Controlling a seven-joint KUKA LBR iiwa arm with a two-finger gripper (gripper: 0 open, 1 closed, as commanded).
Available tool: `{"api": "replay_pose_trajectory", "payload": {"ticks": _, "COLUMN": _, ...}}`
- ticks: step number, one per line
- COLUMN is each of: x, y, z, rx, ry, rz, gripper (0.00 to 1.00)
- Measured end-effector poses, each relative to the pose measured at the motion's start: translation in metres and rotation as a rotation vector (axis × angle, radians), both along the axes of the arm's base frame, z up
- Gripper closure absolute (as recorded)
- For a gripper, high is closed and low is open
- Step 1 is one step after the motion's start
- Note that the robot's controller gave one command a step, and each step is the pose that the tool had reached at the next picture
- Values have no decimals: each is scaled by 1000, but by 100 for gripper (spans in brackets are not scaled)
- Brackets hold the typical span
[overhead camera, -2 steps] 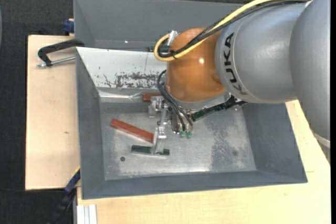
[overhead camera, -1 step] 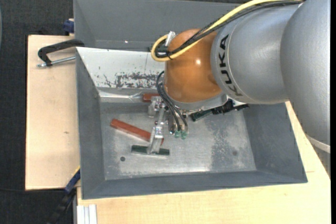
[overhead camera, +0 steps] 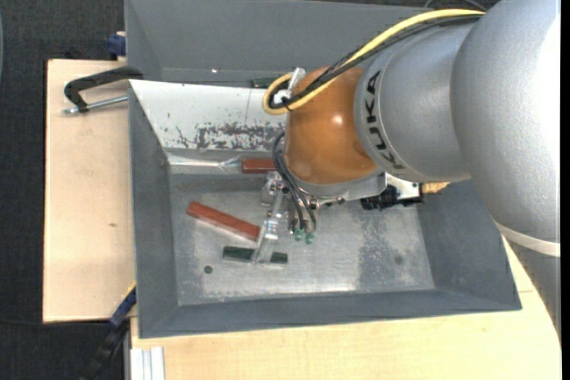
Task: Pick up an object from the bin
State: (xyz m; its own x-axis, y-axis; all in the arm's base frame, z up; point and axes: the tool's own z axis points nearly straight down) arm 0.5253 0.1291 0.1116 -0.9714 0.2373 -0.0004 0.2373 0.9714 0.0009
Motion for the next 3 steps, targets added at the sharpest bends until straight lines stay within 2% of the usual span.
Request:
{"api": "replay_pose_trajectory", "payload": {"ticks": 1, "x": 10, "y": 25, "z": -38, "rx": 1, "ry": -7, "rz": 56, "gripper": 100}}
{"api": "replay_pose_trajectory", "payload": {"ticks": 2, "x": 10, "y": 25, "z": -38, "rx": 1, "ry": -7, "rz": 55, "gripper": 100}}
{"api": "replay_pose_trajectory", "payload": {"ticks": 3, "x": 15, "y": 20, "z": 22, "rx": 0, "ry": 1, "rz": 54, "gripper": 100}}
